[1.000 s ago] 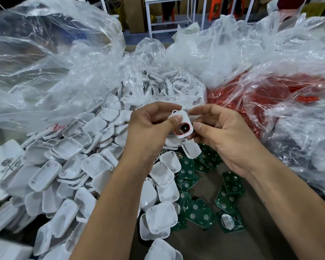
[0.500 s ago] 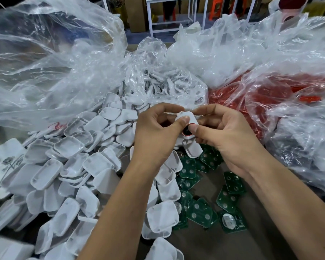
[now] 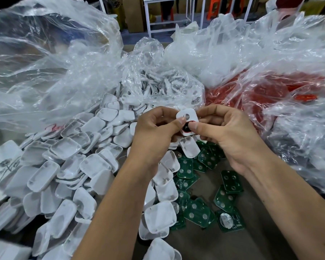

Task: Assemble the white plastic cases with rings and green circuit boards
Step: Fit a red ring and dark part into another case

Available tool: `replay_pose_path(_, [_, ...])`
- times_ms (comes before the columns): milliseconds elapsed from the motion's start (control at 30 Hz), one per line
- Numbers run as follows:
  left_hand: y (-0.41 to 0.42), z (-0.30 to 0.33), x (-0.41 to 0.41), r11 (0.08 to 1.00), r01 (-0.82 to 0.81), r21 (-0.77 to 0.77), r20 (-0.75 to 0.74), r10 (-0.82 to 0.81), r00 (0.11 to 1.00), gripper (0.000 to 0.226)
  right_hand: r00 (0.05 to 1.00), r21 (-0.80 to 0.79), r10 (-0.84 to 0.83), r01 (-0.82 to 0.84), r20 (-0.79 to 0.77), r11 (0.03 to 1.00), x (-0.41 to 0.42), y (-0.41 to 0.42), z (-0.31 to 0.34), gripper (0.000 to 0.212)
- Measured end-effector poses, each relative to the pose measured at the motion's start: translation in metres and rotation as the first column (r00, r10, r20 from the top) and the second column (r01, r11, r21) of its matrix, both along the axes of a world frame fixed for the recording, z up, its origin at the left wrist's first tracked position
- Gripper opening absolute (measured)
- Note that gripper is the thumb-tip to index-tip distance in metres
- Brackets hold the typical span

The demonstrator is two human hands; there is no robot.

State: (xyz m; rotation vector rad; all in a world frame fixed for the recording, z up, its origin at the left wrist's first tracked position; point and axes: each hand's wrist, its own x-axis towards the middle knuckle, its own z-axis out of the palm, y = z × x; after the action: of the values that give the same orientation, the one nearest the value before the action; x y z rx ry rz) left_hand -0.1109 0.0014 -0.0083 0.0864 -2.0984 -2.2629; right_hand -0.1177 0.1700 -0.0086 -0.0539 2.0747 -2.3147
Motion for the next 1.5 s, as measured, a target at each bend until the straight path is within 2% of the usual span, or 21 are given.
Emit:
replay_pose_path(267, [0.001,0.001,0.001,0.999,0.026,0.031,0.000,-0.026,1.000,0.004,0.997,-0.021,0.041,-0.040,0.058,0.999,0.001,0.004,0.005,0.049])
replay_pose_path(433, [0.000,0.000,0.003,0.998,0.061,-0.001,-0.055,-0.061,0.997,0.012,0.998,-0.090,0.026,-0.021,0.057,0.996,0.003,0.001,0.006,0.048])
replay_pose_path(567, [-0.001,0.000,0.002,1.000,-0.013,-0.018,-0.047,0.012,0.999,0.014,0.993,-0.174,0.071,-0.053,0.099,0.983,0.002,0.002,0.006,0.036])
replay_pose_path(667, [0.000,0.000,0.001,1.000,-0.029,-0.007,-0.020,0.029,0.999,0.013,0.988,-0.203,0.106,-0.082,0.112,0.976,0.002,0.002,0.006,0.040])
replay_pose_path(800, [0.001,-0.001,0.001,0.999,-0.049,-0.001,-0.015,0.049,0.999,0.013,0.993,-0.151,0.099,-0.088,0.067,0.985,0.003,0.000,0.004,0.046])
replay_pose_path(1000, [0.002,-0.001,0.004,1.000,-0.019,-0.014,-0.045,0.019,0.999,0.009,0.999,-0.104,0.039,-0.039,-0.001,0.994,0.003,-0.006,-0.003,0.033])
replay_pose_path(1100, [0.004,0.000,0.003,0.999,-0.029,-0.026,-0.065,0.027,0.997,0.004,1.000,-0.116,0.020,-0.022,-0.015,0.993,0.002,-0.009,-0.003,0.039])
replay_pose_path(1233, [0.006,-0.002,0.002,0.998,-0.048,-0.045,-0.075,0.045,0.996,0.008,1.000,-0.171,0.019,-0.018,0.005,0.985,0.001,-0.008,-0.004,0.034])
replay_pose_path(1367, [0.008,-0.004,0.002,0.996,-0.039,-0.082,-0.074,0.033,0.997,0.007,1.000,-0.068,0.029,-0.029,0.003,0.997,0.001,-0.006,-0.006,0.031])
replay_pose_path(1500, [0.005,-0.002,0.001,0.997,-0.011,-0.079,-0.079,0.004,0.997,0.009,0.996,-0.091,0.080,-0.077,0.036,0.993,0.001,0.000,0.000,0.044])
